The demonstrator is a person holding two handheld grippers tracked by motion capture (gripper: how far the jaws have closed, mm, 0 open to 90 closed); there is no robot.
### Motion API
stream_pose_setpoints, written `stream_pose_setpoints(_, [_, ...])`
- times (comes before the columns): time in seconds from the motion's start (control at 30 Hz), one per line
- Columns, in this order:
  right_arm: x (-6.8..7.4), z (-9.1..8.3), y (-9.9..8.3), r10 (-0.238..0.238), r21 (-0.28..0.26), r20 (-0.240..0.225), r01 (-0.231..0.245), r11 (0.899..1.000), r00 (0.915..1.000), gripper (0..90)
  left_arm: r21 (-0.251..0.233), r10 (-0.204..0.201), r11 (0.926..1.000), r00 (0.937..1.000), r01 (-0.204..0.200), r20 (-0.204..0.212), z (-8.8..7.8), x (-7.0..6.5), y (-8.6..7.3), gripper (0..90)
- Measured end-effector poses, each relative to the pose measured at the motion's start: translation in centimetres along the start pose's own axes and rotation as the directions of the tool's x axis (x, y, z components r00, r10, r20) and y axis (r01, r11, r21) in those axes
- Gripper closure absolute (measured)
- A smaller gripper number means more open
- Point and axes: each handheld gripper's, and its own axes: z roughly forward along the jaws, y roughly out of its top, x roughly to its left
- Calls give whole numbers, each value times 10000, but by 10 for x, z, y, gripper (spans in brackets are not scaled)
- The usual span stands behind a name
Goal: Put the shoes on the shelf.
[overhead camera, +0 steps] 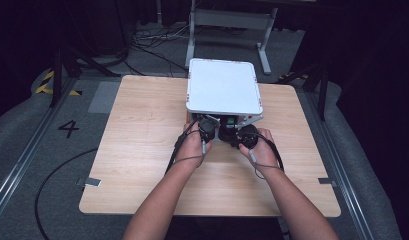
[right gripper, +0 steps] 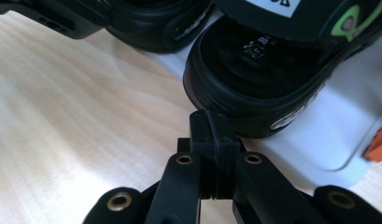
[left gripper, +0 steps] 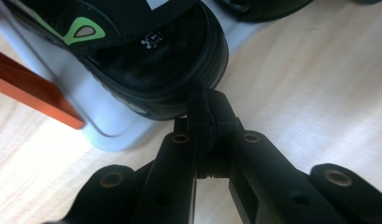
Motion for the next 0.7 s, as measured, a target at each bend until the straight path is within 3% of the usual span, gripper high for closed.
stream_pose_setpoints(0.2, [-6,5,5,-102,-190,240,106,9998,9997,900,-131,-192,9997,9998,193,54,6,5,4,894])
stream_pose_setpoints(0.27, [-5,8,6,-204,-264,247,211,9994,9995,900,-70,46,10000,10000,-46,5,7,6,5,892])
stream_pose_setpoints(0.33, [-4,10,7,-191,-343,232,199,9992,9995,900,-200,-189,9996,9998,191,111,8,5,4,887])
stream_pose_setpoints(0.37, [-4,10,7,-204,-382,224,213,9990,9995,900,-180,9,9998,10000,-8,98,8,7,4,886])
stream_pose_setpoints(0.4, [-4,11,7,-190,-445,223,200,9988,9996,900,-188,-180,9997,9998,182,121,8,5,4,881])
stream_pose_setpoints(0.47, [-3,12,7,-249,-471,259,261,9985,9994,900,-204,-193,9996,9998,196,110,8,4,4,868])
stream_pose_setpoints(0.63, [0,10,6,-272,-577,342,291,9979,9990,857,-349,-182,9992,9996,189,222,5,2,3,780])
stream_pose_setpoints(0.7, [3,5,4,-317,-539,183,326,9980,9993,849,-324,-221,9992,9984,239,523,1,1,0,757])
